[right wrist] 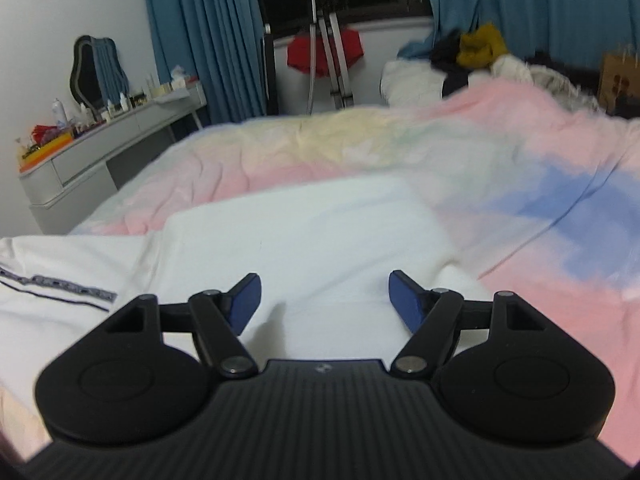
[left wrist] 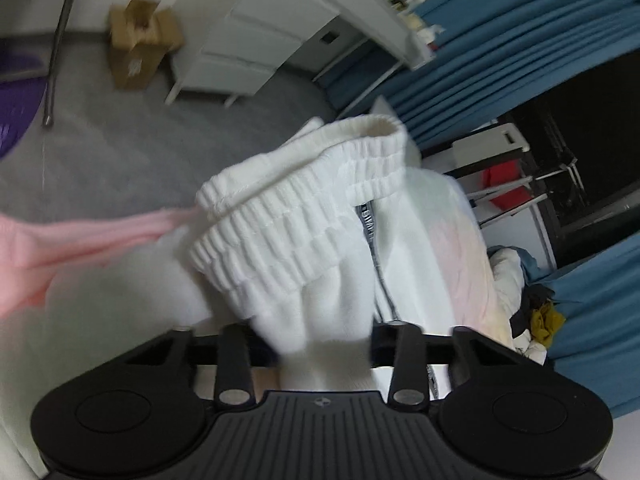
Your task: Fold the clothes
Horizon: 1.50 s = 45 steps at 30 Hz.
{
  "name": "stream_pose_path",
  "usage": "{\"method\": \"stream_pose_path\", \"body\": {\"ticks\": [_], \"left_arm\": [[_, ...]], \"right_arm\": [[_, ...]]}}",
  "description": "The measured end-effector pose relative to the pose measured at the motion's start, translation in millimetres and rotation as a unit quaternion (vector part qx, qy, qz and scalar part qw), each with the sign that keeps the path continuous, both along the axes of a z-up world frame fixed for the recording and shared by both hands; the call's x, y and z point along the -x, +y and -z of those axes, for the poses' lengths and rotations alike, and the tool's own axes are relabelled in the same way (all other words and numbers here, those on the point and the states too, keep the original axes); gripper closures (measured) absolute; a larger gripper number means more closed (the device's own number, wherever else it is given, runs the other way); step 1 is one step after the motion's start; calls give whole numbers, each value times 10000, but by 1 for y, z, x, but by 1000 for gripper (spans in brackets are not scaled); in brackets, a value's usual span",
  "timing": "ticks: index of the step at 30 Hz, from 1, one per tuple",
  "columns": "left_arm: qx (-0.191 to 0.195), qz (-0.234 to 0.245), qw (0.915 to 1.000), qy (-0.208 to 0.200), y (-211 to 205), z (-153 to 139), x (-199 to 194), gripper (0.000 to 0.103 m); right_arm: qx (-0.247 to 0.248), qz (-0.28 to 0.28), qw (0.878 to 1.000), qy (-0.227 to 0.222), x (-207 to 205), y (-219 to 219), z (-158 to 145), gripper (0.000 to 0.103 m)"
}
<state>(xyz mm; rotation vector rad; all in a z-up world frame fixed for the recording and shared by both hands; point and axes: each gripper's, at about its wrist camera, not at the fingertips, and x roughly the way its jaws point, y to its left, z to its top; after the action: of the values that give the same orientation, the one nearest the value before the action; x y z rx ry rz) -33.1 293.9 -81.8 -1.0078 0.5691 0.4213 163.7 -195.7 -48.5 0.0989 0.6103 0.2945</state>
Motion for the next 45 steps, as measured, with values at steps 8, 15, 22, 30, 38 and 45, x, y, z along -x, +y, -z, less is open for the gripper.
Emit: {"method": "stream_pose_path", "body": {"ticks": [8,15,22,30,38,45], "left_arm": [[-1869,398,9803,-493,-104,-104,-60,87],[-2995,961,9429,-1096,-258,-182,-107,87],[-3843,2028,8897,-1399,-436,-175,-164,84],[-4758,3890,7879,-391,-578,-39,-194,77],[-5216,4255,7367,-650,-570,-22,-169,52],[-5218,4386,7277,-759,-513,-2,-132,52]], "right_arm": [[-19,223,9997,115,0,-5,-4,31],[-1026,945,9900,201,-3,-59,-15,31],[-2040,1643,9648,255,-8,-118,-25,31],[-3182,1475,9352,493,-21,-166,-15,29],[-3952,625,9116,942,-48,-157,0,48],[-4103,43,9026,1302,-74,-139,-2,55]]}}
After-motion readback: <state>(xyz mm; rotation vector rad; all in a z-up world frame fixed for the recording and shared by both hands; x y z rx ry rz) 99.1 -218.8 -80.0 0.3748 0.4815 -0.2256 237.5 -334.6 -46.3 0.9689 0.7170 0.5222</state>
